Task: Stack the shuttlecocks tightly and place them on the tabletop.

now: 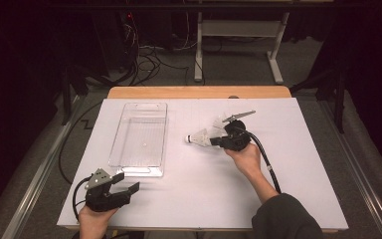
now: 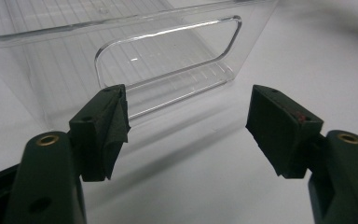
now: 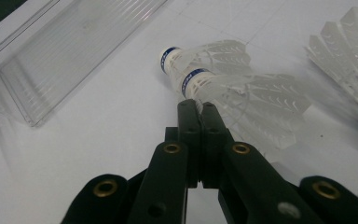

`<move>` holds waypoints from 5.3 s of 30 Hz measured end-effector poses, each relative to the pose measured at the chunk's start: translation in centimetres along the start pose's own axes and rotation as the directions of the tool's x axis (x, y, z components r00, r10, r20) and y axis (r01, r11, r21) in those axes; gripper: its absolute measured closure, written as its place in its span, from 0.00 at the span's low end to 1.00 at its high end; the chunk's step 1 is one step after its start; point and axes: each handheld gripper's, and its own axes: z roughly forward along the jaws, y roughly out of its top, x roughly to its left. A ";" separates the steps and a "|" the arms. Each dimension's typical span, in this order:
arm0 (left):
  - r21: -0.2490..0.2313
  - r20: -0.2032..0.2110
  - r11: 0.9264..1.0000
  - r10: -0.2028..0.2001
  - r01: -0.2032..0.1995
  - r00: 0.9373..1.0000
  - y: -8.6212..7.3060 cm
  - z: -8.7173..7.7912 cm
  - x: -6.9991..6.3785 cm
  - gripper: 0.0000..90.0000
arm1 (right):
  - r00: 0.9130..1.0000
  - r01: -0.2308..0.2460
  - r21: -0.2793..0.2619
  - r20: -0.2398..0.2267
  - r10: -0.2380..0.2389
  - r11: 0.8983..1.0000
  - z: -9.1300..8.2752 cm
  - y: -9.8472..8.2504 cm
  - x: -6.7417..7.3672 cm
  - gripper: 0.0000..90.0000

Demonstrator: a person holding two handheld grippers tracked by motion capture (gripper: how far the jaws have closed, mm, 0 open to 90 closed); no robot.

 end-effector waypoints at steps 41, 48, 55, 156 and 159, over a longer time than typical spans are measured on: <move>-0.001 0.003 1.000 0.001 -0.001 1.000 0.0 0.0 0.0 0.34 | 0.999 0.011 0.009 -0.038 -0.011 1.000 2.0 0.9 0.4 1.00; -0.001 0.003 1.000 0.002 -0.002 1.000 0.0 0.0 0.0 0.34 | 0.999 -0.003 0.007 -0.040 0.003 1.000 2.2 0.8 0.3 1.00; -0.001 0.004 1.000 0.002 -0.002 1.000 0.0 0.0 0.0 0.34 | 0.999 0.001 0.005 -0.033 -0.001 1.000 2.5 0.8 0.2 1.00; -0.006 0.003 1.000 0.003 -0.003 1.000 0.0 -0.1 0.0 0.34 | 0.995 0.012 -0.016 0.095 -0.010 1.000 -0.9 -0.3 -0.4 0.68; -0.005 0.002 1.000 0.004 -0.004 1.000 0.0 -0.1 0.0 0.34 | 0.996 0.013 -0.016 0.094 -0.011 1.000 -0.8 -0.3 -0.4 0.68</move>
